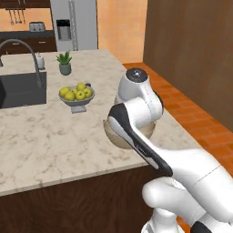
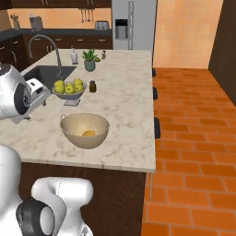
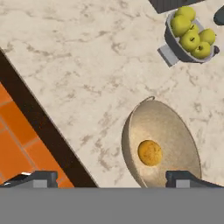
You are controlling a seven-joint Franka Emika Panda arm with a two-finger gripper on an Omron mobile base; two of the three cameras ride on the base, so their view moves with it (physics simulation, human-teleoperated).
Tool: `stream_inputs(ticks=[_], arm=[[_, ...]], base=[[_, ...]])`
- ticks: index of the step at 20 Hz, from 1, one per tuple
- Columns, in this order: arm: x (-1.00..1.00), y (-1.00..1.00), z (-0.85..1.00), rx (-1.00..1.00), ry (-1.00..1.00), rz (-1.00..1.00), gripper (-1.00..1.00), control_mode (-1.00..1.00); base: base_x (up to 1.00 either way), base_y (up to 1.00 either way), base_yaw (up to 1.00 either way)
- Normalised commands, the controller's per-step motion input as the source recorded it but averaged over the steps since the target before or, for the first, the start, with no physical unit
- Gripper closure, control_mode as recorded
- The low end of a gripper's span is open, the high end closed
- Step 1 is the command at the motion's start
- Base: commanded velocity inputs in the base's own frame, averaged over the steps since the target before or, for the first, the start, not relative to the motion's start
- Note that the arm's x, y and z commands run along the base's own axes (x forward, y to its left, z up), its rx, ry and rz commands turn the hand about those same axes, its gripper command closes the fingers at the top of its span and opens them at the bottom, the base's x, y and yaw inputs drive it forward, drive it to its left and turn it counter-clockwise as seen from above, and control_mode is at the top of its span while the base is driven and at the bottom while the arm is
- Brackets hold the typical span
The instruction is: Open the cabinet, pick up the bread from the cabinet and place it in the basket. Then move the basket to the dining counter.
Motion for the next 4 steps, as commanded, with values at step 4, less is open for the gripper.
stream_inputs(ticks=[4], arm=[[-0.79,0.34,0.47,0.00,-0.15,0.00,-1.00,-1.00]], base=[[0.00,0.00,0.00]])
